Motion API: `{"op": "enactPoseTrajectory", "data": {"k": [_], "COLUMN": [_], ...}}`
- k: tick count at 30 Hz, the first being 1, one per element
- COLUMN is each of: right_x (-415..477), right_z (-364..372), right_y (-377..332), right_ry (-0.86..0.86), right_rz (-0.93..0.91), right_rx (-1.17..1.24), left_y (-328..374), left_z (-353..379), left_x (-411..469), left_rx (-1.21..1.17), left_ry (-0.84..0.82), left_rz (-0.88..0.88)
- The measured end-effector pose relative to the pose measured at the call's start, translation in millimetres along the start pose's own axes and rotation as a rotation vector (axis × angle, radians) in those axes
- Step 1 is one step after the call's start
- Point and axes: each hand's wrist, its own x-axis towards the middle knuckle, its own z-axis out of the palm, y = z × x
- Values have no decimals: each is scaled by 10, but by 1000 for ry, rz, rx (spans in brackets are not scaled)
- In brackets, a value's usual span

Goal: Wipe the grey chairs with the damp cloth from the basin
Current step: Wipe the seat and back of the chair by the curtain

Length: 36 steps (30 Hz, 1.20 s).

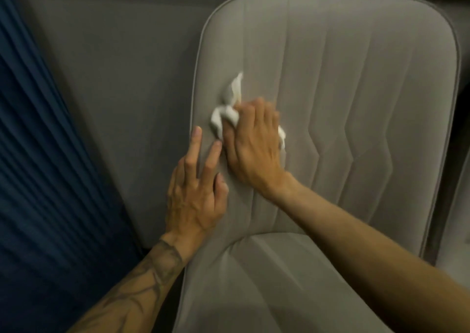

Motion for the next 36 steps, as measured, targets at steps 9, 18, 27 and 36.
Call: {"op": "enactPoseTrajectory", "data": {"k": [9,18,27,36], "right_x": [430,-198,-1198,-1206], "right_z": [67,-75,-4,129], "right_y": [244,568,195,96], "right_ry": [190,-22,-156,-35], "right_rz": [132,-35,-41,215], "right_rx": [-148,-207,-79,-162], "left_y": [-35,-45,-24,-34], "left_z": [13,10,22,33], "left_x": [-19,-18,-10,-6], "left_rx": [-5,-22,-42,-52], "left_ry": [11,23,26,25], "left_rz": [38,51,53,52]}}
